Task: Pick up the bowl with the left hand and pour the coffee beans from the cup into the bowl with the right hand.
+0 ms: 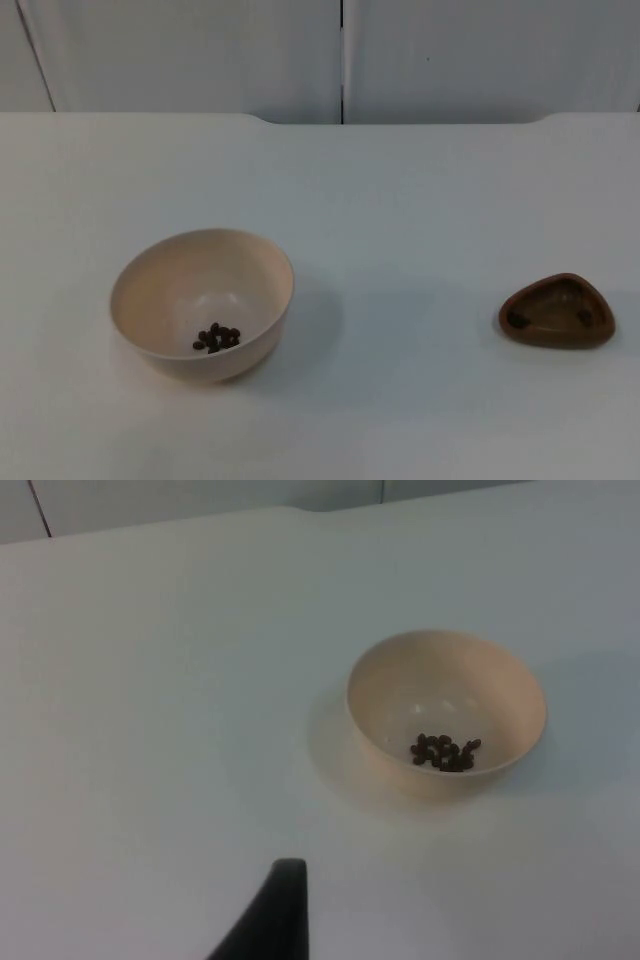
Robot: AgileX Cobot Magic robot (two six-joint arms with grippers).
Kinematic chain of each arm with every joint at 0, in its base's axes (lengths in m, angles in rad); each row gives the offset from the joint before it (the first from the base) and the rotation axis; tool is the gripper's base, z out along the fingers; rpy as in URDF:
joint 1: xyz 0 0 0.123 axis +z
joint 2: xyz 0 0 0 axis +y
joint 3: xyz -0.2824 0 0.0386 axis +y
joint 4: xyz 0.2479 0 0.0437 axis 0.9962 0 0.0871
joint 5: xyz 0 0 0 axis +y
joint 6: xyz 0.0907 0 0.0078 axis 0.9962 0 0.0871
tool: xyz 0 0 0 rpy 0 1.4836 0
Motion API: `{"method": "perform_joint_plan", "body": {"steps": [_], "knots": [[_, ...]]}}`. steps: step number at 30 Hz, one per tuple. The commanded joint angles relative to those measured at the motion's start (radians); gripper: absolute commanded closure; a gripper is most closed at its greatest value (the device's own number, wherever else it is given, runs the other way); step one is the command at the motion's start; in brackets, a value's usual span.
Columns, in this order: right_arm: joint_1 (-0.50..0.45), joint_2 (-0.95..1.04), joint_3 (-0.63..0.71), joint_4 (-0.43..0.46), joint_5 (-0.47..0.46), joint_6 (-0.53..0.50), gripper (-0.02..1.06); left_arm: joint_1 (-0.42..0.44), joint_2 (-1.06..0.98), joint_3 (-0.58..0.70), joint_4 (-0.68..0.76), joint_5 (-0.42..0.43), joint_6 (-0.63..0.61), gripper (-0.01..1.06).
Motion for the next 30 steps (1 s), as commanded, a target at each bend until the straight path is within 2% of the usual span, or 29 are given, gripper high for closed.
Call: {"method": "perform_joint_plan", "body": {"steps": [1, 7, 20, 24, 30], "knots": [[-0.005, -0.002, 0.009, -0.003, -0.006, -0.005, -0.01, 0.003, -0.005, 0.004, -0.01, 0.001, -0.006, 0.0], [-0.005, -0.002, 0.009, -0.003, -0.006, -0.005, -0.01, 0.024, -0.005, 0.004, -0.01, 0.001, -0.006, 0.0], [-0.005, -0.002, 0.009, -0.003, -0.006, -0.005, -0.01, 0.251, -0.005, 0.004, -0.01, 0.001, -0.006, 0.0], [-0.005, -0.002, 0.009, -0.003, -0.006, -0.005, -0.01, 0.284, -0.005, 0.004, -0.01, 0.001, -0.006, 0.0], [-0.005, -0.002, 0.009, -0.003, -0.006, -0.005, -0.01, 0.282, -0.005, 0.004, -0.01, 0.001, -0.006, 0.0]]}}
